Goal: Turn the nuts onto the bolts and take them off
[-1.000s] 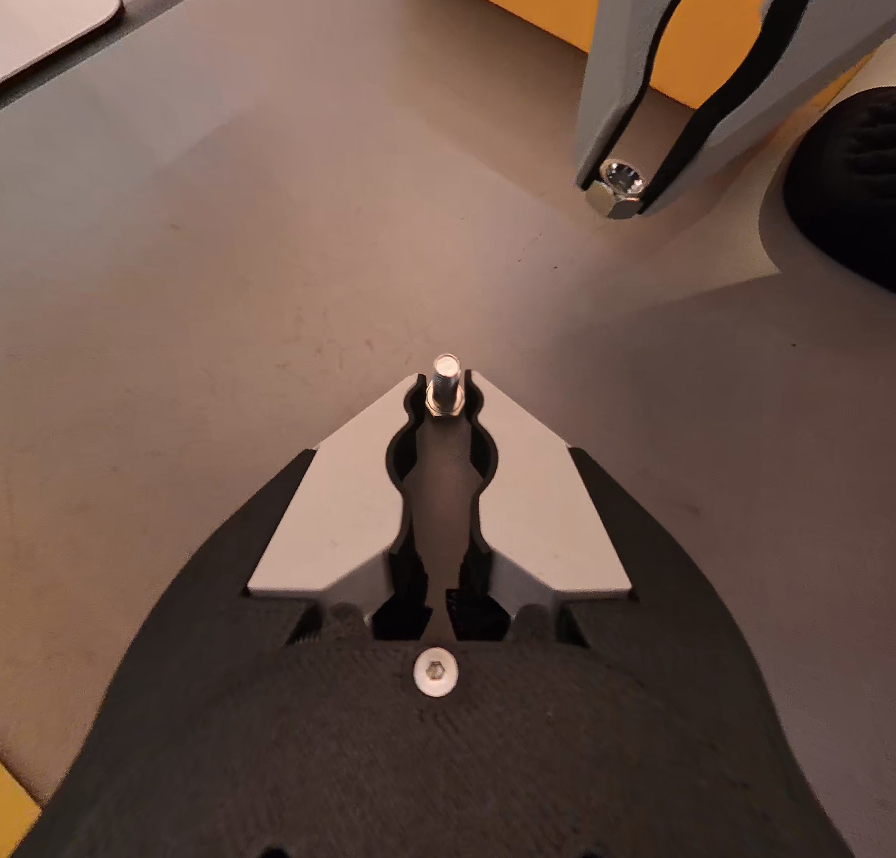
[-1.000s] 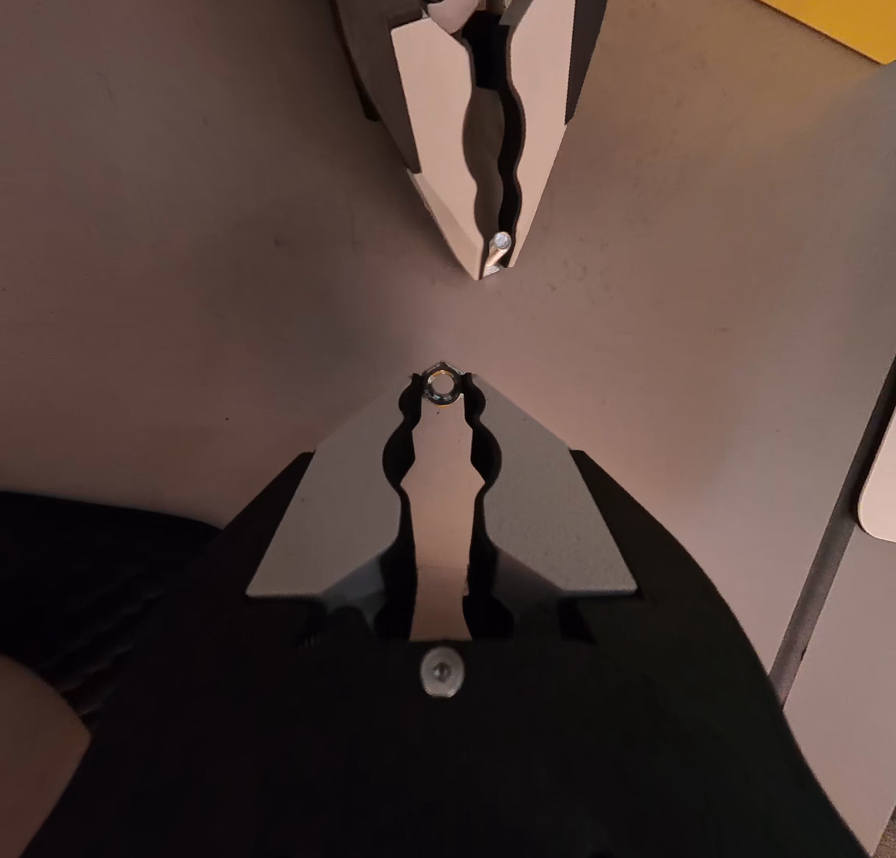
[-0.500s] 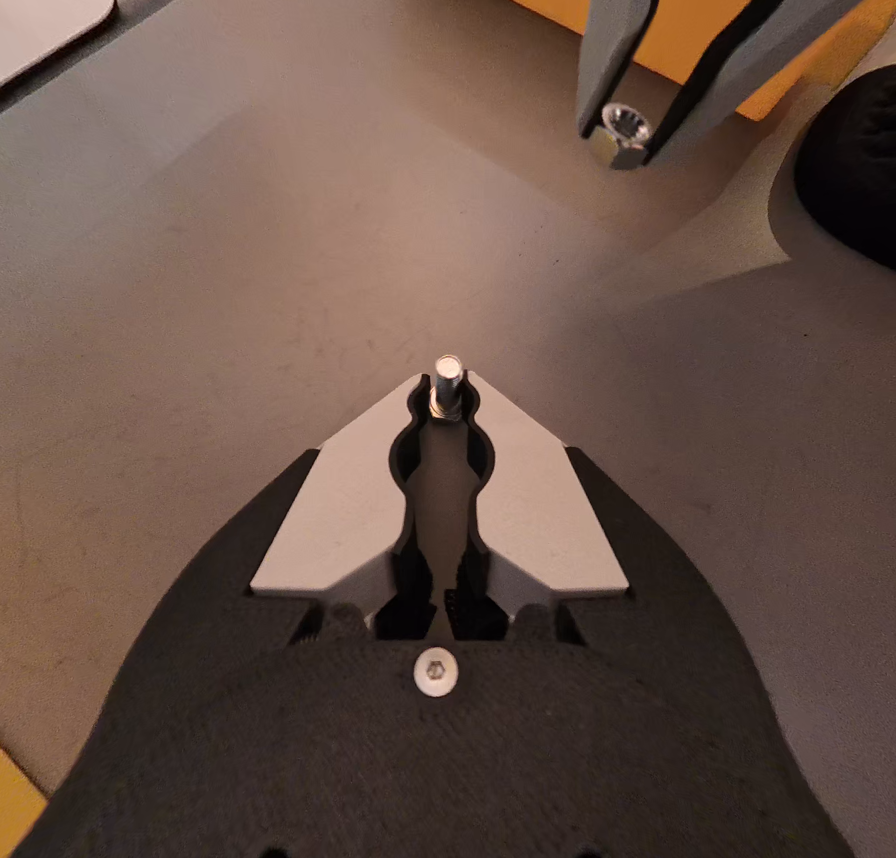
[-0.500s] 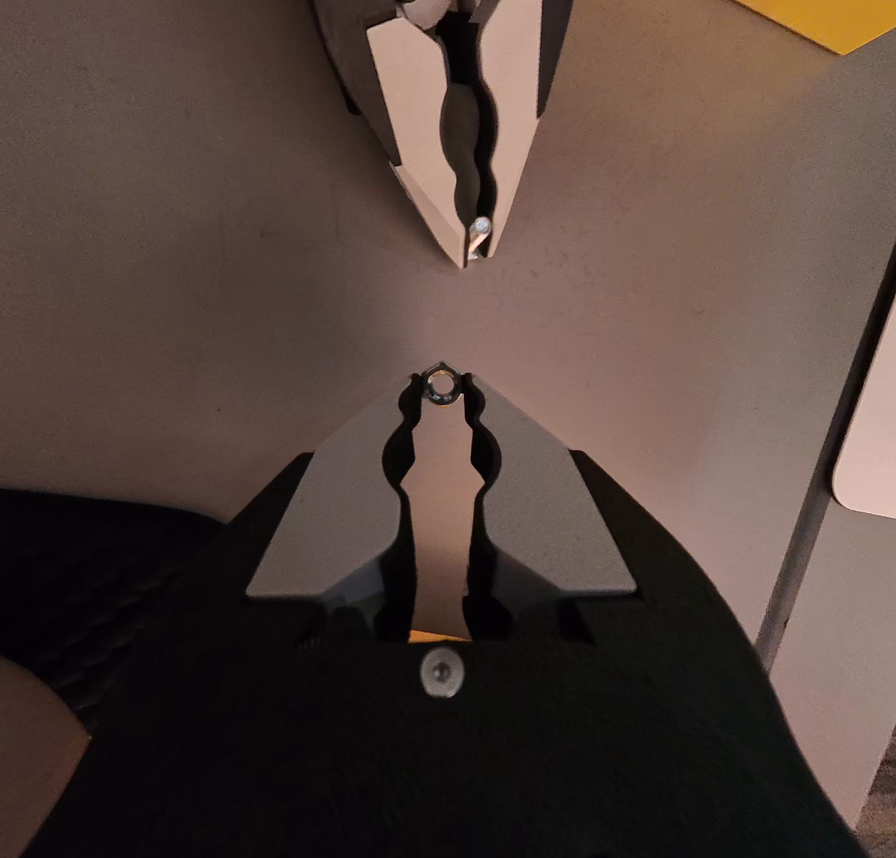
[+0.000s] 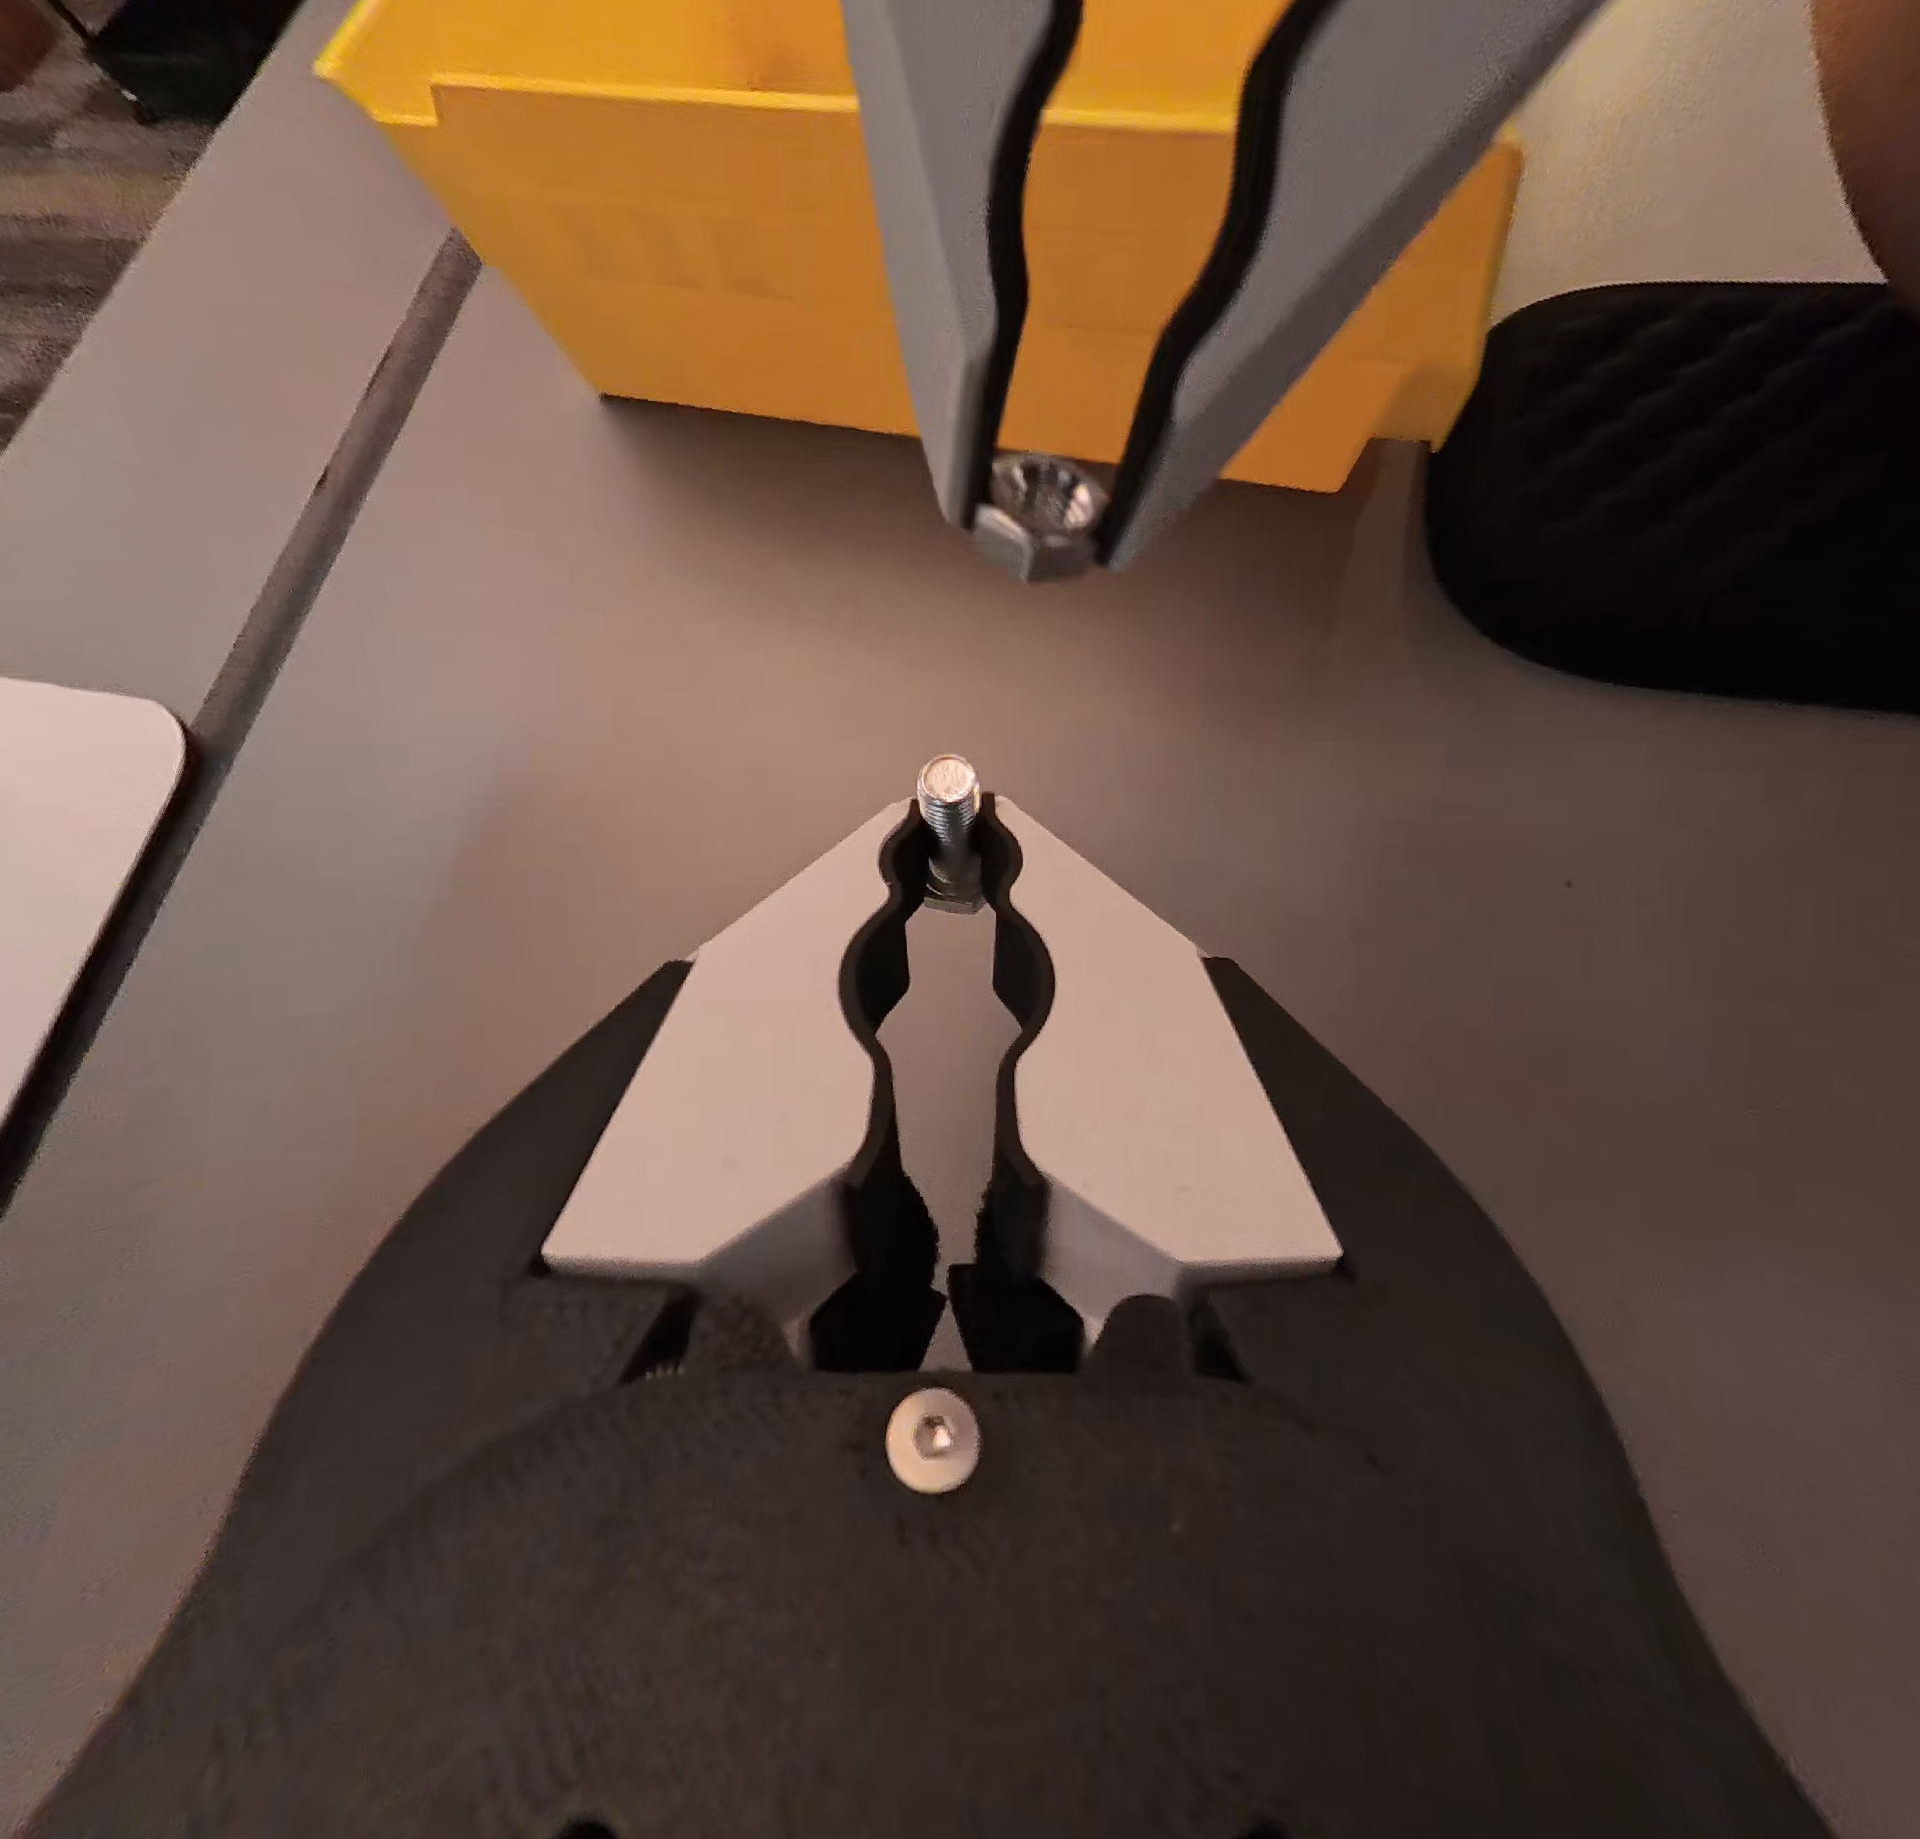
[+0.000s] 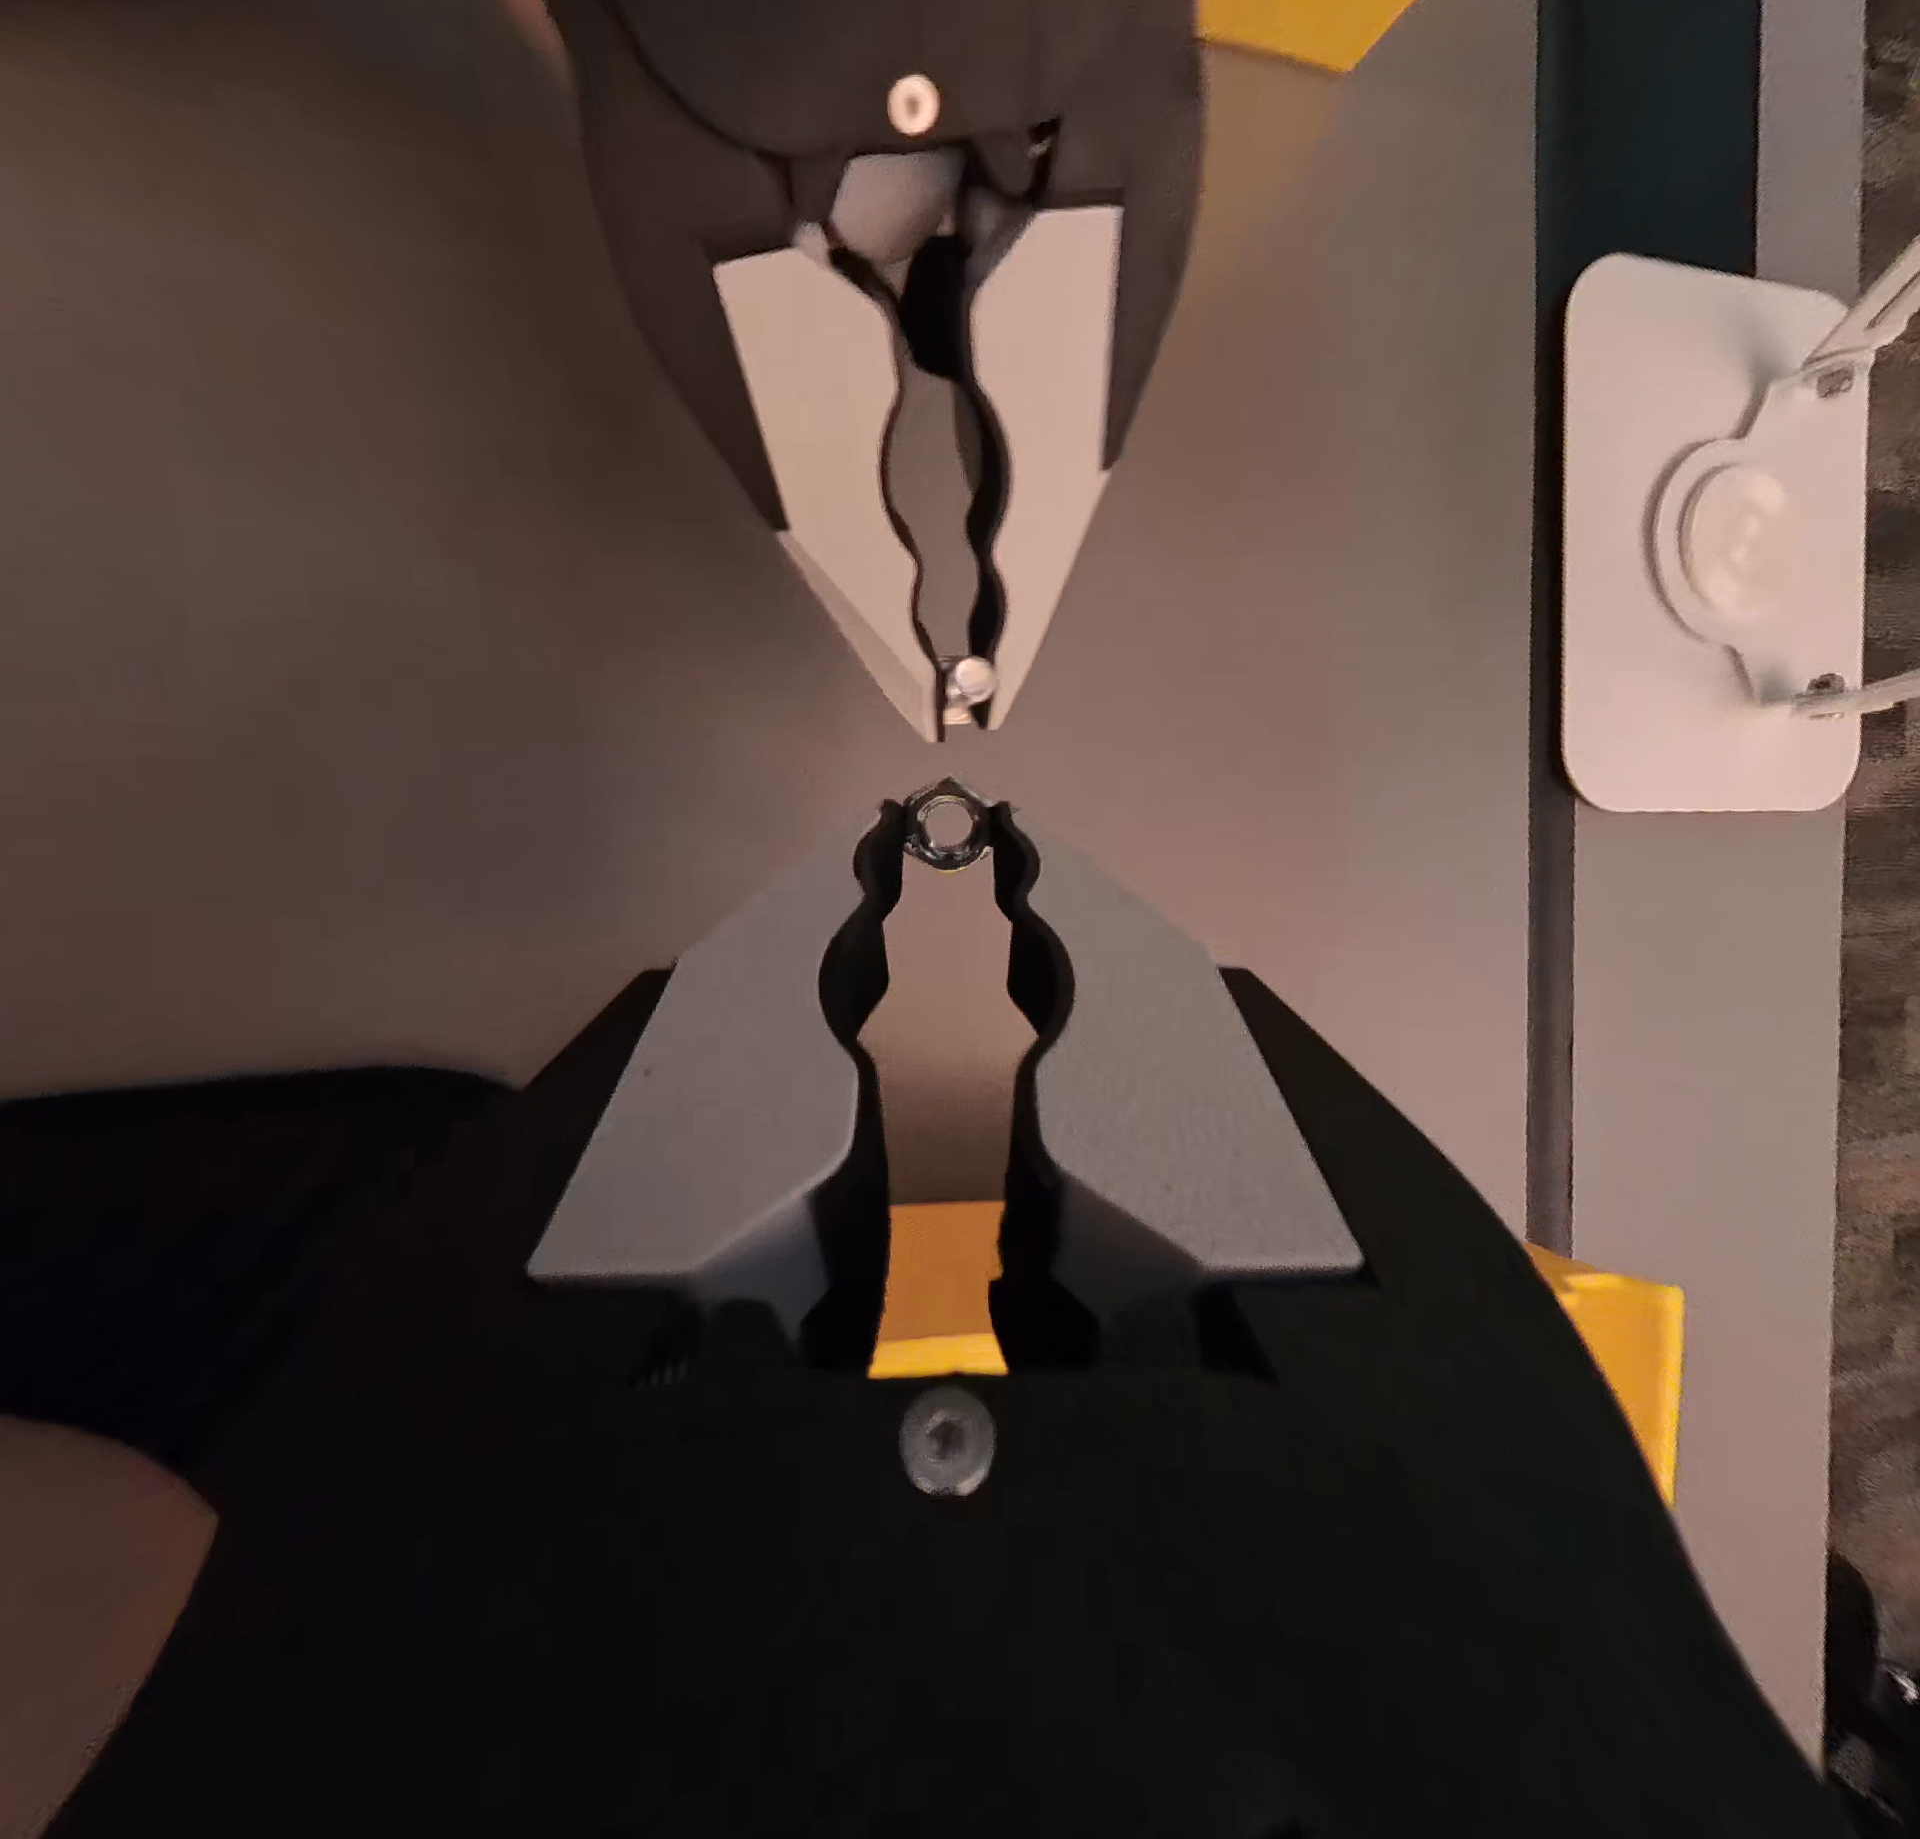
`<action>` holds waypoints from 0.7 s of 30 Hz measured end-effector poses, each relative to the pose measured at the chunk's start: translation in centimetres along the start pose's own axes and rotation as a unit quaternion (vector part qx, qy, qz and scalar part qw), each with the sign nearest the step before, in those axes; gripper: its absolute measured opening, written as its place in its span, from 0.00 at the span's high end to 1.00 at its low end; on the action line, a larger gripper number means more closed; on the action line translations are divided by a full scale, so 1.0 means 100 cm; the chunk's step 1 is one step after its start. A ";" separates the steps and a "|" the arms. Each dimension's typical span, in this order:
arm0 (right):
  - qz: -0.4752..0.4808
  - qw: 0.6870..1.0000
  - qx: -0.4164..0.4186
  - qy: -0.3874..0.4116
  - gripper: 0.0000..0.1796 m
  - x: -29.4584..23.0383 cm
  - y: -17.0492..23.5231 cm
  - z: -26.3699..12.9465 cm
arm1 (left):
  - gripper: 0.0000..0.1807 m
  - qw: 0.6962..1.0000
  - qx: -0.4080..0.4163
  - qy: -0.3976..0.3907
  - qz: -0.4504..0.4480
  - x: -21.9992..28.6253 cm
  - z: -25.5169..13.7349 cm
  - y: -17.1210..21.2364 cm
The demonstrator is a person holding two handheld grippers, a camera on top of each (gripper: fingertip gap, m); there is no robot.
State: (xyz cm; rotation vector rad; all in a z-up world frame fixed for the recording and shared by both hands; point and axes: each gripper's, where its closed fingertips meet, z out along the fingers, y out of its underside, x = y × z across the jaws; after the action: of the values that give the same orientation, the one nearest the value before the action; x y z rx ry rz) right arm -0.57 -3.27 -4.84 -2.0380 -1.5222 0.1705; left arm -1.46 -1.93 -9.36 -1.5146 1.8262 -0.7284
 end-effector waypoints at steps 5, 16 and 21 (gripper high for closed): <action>-0.025 1.000 -0.004 0.001 0.91 0.002 0.005 0.008 | 0.96 0.997 -0.064 -0.021 0.035 -0.009 0.013 0.005; -0.028 1.000 0.003 0.000 0.91 0.008 -0.007 0.031 | 0.96 0.990 -0.080 -0.065 0.100 -0.010 0.011 0.011; -0.013 1.000 -0.005 0.001 0.91 0.010 -0.006 0.036 | 0.96 0.985 -0.098 -0.082 0.118 -0.011 0.009 0.011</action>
State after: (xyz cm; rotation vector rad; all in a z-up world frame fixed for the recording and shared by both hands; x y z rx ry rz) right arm -2.30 -0.85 -7.27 -2.0251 -1.5510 0.1505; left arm -1.35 -0.69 -10.65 -1.3998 1.9511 -0.3095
